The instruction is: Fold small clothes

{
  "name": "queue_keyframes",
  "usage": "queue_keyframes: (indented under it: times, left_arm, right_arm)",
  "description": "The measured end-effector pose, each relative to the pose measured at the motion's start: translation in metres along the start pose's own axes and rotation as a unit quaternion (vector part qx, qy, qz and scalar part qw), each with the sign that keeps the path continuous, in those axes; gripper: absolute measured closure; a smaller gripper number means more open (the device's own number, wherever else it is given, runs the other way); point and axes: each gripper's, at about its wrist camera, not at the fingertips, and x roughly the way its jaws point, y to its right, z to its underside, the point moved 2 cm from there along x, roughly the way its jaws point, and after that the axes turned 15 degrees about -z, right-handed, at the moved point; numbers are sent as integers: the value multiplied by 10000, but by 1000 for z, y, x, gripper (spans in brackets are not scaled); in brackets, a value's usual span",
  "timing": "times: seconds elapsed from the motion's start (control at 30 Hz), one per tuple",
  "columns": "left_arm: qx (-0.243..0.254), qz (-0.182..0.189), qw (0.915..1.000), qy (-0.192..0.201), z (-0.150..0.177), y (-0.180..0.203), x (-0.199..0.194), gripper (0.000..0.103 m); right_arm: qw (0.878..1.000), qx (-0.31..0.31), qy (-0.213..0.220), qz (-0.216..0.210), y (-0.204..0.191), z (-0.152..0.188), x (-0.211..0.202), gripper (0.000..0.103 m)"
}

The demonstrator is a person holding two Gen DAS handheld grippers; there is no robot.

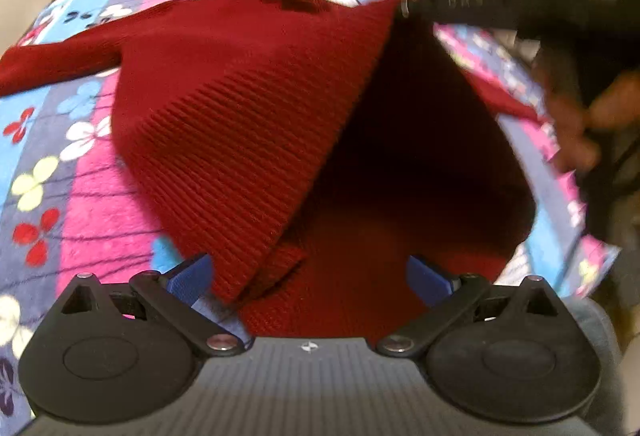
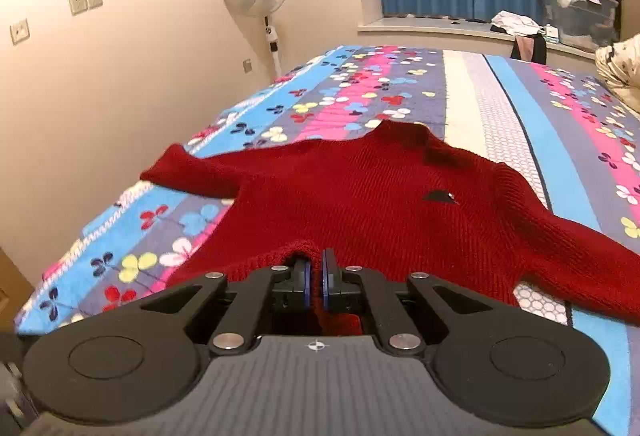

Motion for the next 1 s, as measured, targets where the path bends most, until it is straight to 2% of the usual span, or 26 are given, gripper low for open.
queue_keyframes:
  times: [0.07, 0.17, 0.2, 0.3, 0.4, 0.43, 0.5, 0.67, 0.77, 0.87, 0.9, 0.97, 1.0]
  left_arm:
    - [-136, -244, 9995, -127, -3, 7, 18, 0]
    - [-703, -794, 9942, -183, -13, -6, 39, 0]
    - [-905, -1016, 9905, -180, -17, -16, 43, 0]
    - [-1309, -1966, 9715, -187, -27, -58, 48, 0]
    - [-1856, -1862, 9645, -252, -23, -107, 37, 0]
    - [-1922, -1966, 9612, -220, -20, -120, 31, 0]
    - [-1848, -2077, 9604, -201, -14, -133, 25, 0]
    - [-1592, -2205, 9621, -177, -5, -142, 26, 0]
    - [-1804, -1993, 9628, -255, -2, -147, 26, 0]
    - [-1730, -1898, 9660, -299, 4, -141, 33, 2]
    - [-1674, -1894, 9672, -234, 6, -137, 33, 8]
    - [-1561, -1700, 9730, 32, 8, -131, 24, 71]
    - [-1542, -1655, 9740, 109, 9, -130, 16, 80]
  right_arm:
    - [9999, 62, 69, -49, -5, -5, -8, 98]
    - [9998, 54, 167, -80, -6, -8, -15, 98]
    - [9997, 64, 229, -100, -6, -8, -18, 98]
    - [9985, 105, 528, -38, -3, -19, -29, 98]
    - [9976, 256, 636, -27, 8, -26, -33, 99]
    - [9976, 309, 613, -18, 11, -24, -30, 99]
    - [9975, 449, 527, -132, 13, -18, -22, 98]
    - [9977, 370, 519, -242, -5, -9, -21, 98]
    - [9980, 334, 474, -242, -9, -13, -23, 98]
    - [9982, 368, 415, -212, -9, -16, -22, 98]
    - [9982, 386, 394, -229, -10, -15, -22, 98]
    - [9977, 452, 222, -457, -14, -9, -22, 98]
    - [9974, 451, 169, -543, -19, -2, -22, 98]
